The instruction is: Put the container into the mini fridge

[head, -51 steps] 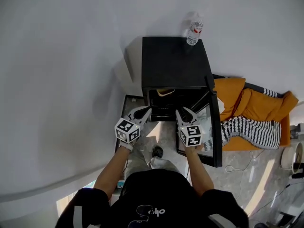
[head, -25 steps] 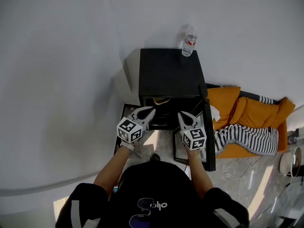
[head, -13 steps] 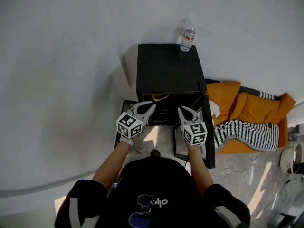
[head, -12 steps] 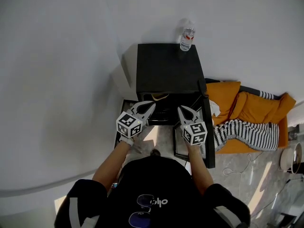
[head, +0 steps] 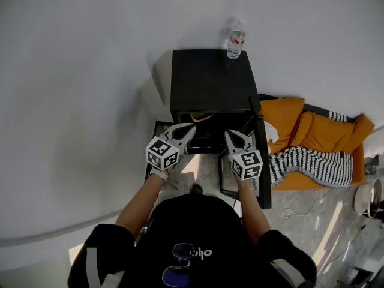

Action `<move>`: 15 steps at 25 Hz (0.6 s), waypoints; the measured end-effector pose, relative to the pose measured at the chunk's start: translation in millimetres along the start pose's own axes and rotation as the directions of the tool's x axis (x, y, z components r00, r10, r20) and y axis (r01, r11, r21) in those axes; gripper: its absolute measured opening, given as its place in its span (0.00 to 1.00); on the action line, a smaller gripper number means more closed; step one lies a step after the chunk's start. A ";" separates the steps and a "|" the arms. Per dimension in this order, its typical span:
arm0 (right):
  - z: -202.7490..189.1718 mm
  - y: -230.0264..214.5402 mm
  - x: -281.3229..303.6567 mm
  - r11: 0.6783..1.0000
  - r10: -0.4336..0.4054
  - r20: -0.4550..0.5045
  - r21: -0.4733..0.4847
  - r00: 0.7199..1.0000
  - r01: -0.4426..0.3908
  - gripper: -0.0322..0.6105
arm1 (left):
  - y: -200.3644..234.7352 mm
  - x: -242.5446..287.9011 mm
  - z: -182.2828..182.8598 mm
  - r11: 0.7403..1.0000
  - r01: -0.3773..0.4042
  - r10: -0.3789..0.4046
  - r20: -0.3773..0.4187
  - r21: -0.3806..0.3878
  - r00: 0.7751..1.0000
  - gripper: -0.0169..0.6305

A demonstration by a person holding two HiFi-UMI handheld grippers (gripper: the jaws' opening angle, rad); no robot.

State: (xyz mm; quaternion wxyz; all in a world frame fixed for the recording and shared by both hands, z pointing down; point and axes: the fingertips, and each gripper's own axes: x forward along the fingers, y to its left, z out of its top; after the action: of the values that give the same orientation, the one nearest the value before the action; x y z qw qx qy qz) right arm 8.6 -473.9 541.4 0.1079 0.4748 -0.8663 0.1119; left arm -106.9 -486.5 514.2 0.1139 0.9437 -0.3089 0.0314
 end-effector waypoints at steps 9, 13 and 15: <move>-4.2 0.2 -1.9 1.000 0.001 -0.009 0.001 1.000 -0.001 0.06 | -2.8 -1.5 -1.3 1.000 0.000 0.000 -0.003 -0.001 1.000 0.04; -6.3 0.0 -0.6 1.000 0.005 -0.012 0.002 1.000 -0.005 0.06 | -0.9 -1.7 -2.0 1.000 -0.002 0.002 -0.004 -0.001 1.000 0.04; -7.2 -0.3 0.2 1.000 0.006 -0.013 0.002 1.000 -0.006 0.06 | 0.5 -1.8 -2.8 1.000 -0.004 0.004 -0.005 -0.001 1.000 0.04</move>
State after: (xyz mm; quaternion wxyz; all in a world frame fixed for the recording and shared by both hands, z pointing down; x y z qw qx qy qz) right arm 9.4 -472.2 548.4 0.1126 0.4718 -0.8667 0.1163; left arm -108.7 -485.2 516.8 0.1152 0.9430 -0.3103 0.0340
